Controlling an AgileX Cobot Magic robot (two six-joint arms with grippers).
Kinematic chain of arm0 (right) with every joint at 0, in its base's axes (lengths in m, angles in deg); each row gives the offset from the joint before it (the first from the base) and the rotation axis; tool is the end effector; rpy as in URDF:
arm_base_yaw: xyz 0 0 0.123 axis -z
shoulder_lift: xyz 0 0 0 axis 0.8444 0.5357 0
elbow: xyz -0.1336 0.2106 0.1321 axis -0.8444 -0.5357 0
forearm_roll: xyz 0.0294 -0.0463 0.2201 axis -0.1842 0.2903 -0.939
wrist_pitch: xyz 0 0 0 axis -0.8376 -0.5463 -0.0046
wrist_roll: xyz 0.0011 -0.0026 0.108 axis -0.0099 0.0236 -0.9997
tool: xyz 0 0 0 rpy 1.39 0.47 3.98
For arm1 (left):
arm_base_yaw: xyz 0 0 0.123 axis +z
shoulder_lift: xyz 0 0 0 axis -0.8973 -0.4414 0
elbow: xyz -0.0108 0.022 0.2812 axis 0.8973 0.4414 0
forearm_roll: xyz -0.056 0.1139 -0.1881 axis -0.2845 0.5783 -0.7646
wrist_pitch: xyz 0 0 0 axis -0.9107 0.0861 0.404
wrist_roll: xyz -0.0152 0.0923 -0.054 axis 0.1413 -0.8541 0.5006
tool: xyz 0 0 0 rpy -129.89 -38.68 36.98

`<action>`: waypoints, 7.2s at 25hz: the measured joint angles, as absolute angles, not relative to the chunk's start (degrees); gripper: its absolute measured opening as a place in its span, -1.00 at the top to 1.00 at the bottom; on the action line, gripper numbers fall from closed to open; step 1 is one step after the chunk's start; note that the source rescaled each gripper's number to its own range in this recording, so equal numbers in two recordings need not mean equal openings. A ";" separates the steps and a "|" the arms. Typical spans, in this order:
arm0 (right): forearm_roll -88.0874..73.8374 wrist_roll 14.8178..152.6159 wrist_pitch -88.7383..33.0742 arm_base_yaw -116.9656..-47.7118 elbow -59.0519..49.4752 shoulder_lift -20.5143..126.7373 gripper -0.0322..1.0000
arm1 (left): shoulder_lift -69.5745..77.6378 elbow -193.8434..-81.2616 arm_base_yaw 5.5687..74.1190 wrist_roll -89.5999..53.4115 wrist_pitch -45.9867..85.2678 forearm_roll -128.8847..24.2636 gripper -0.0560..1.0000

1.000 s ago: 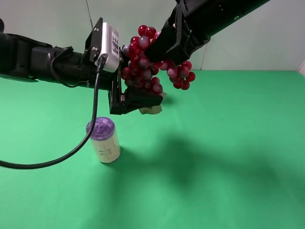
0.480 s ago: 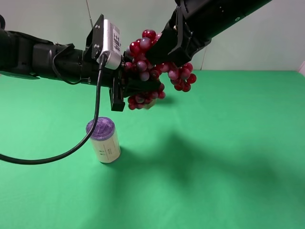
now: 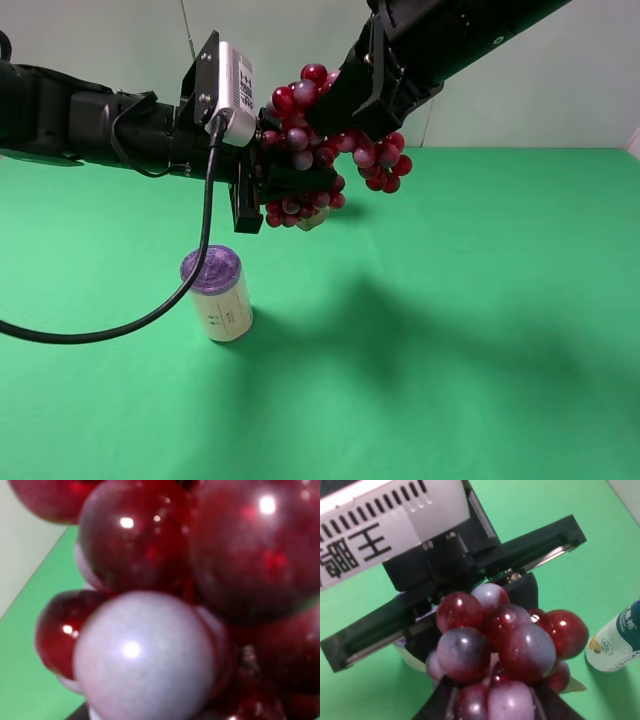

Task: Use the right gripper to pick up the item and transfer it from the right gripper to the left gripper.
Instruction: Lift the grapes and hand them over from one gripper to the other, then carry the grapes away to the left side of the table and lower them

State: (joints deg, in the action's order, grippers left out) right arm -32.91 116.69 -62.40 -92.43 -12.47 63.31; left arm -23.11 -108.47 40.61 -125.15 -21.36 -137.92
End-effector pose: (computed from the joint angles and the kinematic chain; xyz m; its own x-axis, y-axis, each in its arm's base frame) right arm 0.2259 0.2077 0.3362 -0.1195 -0.6477 -0.7525 -0.9389 0.3200 -0.1264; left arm 0.2716 -0.1983 0.2042 0.0761 0.4516 -0.8889 0.9626 0.1993 0.1837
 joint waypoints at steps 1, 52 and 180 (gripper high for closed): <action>-32.91 116.69 -62.35 -92.43 -12.47 63.31 0.93 | -23.11 -108.47 40.61 -125.15 -21.36 -137.92 0.86; -5.10 59.79 -63.19 -58.91 -32.62 32.38 -1.00 | -23.22 -108.47 40.61 -125.08 -19.67 -137.46 0.87; 1.51 55.45 -76.55 -55.60 -56.85 -20.35 -1.00 | -6.61 -104.52 48.93 -29.49 8.80 -79.56 0.89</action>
